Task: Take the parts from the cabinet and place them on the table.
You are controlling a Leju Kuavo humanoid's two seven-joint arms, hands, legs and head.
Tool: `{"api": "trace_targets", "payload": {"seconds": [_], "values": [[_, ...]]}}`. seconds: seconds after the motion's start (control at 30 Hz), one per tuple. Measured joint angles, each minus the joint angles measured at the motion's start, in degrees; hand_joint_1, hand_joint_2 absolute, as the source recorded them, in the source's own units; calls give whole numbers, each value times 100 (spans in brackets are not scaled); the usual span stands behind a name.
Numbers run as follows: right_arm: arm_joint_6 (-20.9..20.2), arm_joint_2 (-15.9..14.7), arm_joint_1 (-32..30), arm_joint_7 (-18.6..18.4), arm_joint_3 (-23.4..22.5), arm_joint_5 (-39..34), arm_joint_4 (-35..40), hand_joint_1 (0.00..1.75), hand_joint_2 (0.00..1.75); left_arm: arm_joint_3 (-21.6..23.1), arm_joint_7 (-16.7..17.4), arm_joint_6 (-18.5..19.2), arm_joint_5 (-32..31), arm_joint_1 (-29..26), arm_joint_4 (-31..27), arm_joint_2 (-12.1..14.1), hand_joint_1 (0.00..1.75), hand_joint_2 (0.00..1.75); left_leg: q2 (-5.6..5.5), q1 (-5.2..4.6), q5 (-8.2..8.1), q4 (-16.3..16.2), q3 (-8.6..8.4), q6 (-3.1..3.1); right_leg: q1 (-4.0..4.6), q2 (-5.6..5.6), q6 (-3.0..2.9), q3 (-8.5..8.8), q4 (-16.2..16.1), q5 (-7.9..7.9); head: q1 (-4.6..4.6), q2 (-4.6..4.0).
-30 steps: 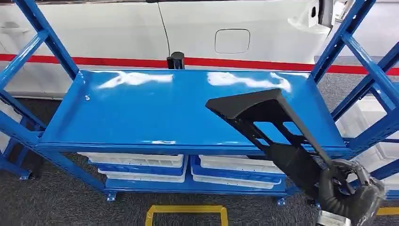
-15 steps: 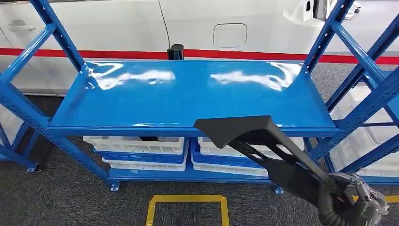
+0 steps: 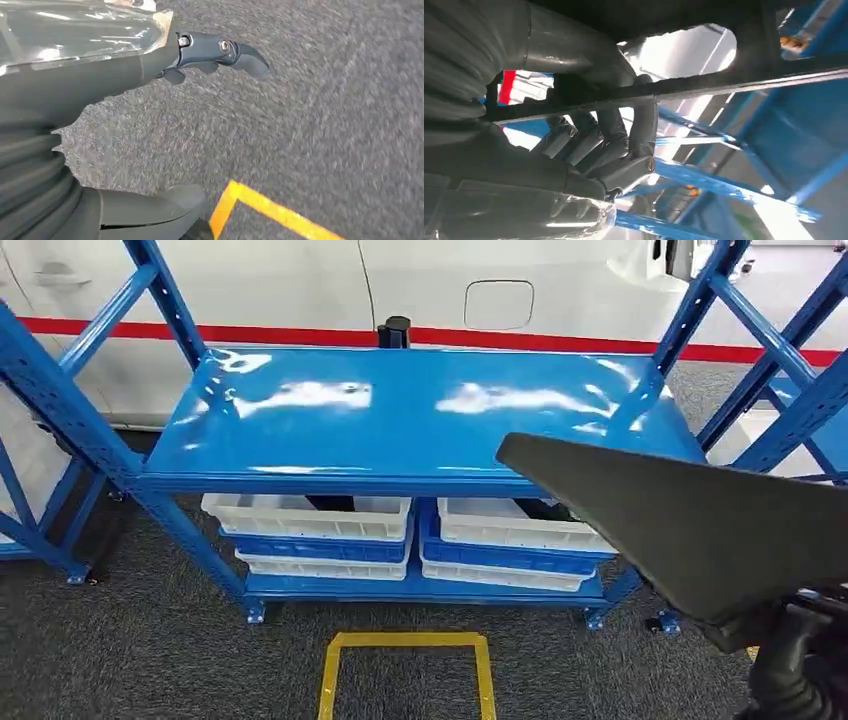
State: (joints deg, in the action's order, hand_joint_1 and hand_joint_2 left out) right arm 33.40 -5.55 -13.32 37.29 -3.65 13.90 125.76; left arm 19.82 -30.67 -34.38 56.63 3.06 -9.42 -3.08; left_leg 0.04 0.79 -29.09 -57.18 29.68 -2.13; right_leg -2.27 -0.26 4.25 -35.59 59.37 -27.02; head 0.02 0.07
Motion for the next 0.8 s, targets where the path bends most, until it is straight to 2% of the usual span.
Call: {"api": "trace_targets", "payload": {"seconds": [0.03,0.07,0.1,0.13,0.17,0.2,0.23,0.27,0.3,0.33,0.37,0.43,0.47,0.5,0.53,0.57,0.6,0.63,0.67,0.7,0.73,0.77,0.8], "values": [[-48,-57,101,-66,-7,68,-18,175,175,-2,0,11,-9,-3,0,13,0,175,24,-13,60,0,68,-58,5,-1,-71,-99,291,-294,39,0],[-92,-111,218,-140,-7,144,-50,175,175,-2,0,26,-22,-2,0,20,0,175,43,-33,139,-2,176,-79,9,2,-118,-229,769,-626,44,0],[-100,-157,317,-192,-2,203,-88,175,175,-2,4,39,-24,0,0,20,0,175,55,-59,224,-10,279,-93,40,2,-118,-337,1252,-852,42,0],[-100,-184,372,-214,-2,210,-120,175,175,0,7,46,-26,0,0,17,0,175,56,-81,298,-15,365,-98,55,2,-81,-358,1557,-900,44,0],[-100,-208,414,-234,-2,225,-146,175,175,0,15,46,-28,-1,0,15,0,175,57,-103,367,-20,430,-107,68,5,-33,-277,1644,-815,42,0],[-100,-232,458,-249,-2,243,-173,175,175,0,20,46,-31,-1,0,15,0,175,56,-127,447,-27,523,-109,85,5,27,-65,1472,-611,44,0],[-98,-251,499,-249,0,242,-192,175,175,-2,22,44,-33,-2,0,17,0,175,52,-143,517,-29,601,-107,103,5,49,253,1072,-432,40,0],[-100,-260,529,-249,0,245,-201,175,175,-2,26,46,-33,-2,0,17,0,175,46,-157,569,-31,650,-98,123,5,29,582,610,-354,41,0],[-100,-279,568,-251,0,251,-208,175,175,-2,33,46,-33,-1,-2,13,0,175,42,-159,633,-38,687,-81,154,6,-64,1011,-16,-426,39,0],[-98,-293,596,-258,4,258,-208,175,175,-2,37,46,-33,1,-2,7,0,175,28,-202,684,-52,716,-49,198,7,-152,1298,-468,-552,39,0],[-98,-306,603,-258,2,256,-210,175,175,0,44,46,-33,-3,-2,9,0,175,38,-193,754,-22,718,-22,221,17,-162,1203,-485,-567,28,0],[-98,-317,620,-267,4,260,-221,175,175,0,63,46,-35,-5,-2,9,0,175,38,-172,856,2,729,35,249,15,-243,1156,-466,-502,31,0],[-105,-321,628,-293,7,308,-238,175,175,0,63,46,-39,-16,2,28,0,175,12,-176,889,-8,760,65,140,3,-297,1095,-506,-407,39,0],[-166,-347,679,-377,22,399,-260,175,175,0,61,46,-54,-20,0,28,0,175,-20,-150,612,-131,848,111,124,-26,-348,1022,-492,-334,31,0],[-227,-367,733,-483,44,474,-280,175,175,2,61,46,-77,-22,0,26,0,175,-26,-128,218,-400,920,145,122,-27,-426,938,-492,-258,-5,0],[-303,-395,796,-609,72,585,-321,175,175,2,63,48,-83,-19,0,30,0,175,-25,-108,-150,-794,1012,184,122,-27,-426,849,-492,-183,-18,0],[-370,-417,884,-726,107,706,-374,175,175,2,66,48,-85,-15,0,42,0,175,-24,-83,-451,-1281,1113,226,123,-26,-419,750,-486,-97,-15,0],[-444,-441,988,-859,166,855,-459,175,175,2,66,50,-94,-13,0,50,0,175,-23,-62,-537,-1645,1166,254,123,-26,-406,689,-476,-20,-13,0],[-501,-455,1080,-966,223,1008,-540,175,175,2,68,57,-107,-10,0,57,0,175,-22,-45,-474,-1812,1154,272,122,-26,-392,612,-462,39,-18,0],[-559,-480,1231,-1155,330,1323,-690,175,175,4,72,63,-140,-4,-2,68,0,175,-22,-10,-196,-1776,1001,297,112,-27,-359,475,-429,124,-18,0],[-564,-496,1327,-1238,393,1515,-771,175,175,9,72,63,-155,3,-2,74,0,175,-20,10,-9,-1590,825,310,98,-27,-335,391,-393,164,-20,0],[-559,-527,1499,-1364,488,1804,-890,175,175,13,74,70,-184,14,-7,85,0,175,-17,39,152,-1098,443,322,74,-26,-281,276,-327,201,-18,0],[-564,-553,1702,-1439,547,1957,-973,175,175,13,79,83,-206,26,-11,87,0,175,-18,57,97,-547,38,335,80,-26,-234,205,-249,231,-20,0]]}}
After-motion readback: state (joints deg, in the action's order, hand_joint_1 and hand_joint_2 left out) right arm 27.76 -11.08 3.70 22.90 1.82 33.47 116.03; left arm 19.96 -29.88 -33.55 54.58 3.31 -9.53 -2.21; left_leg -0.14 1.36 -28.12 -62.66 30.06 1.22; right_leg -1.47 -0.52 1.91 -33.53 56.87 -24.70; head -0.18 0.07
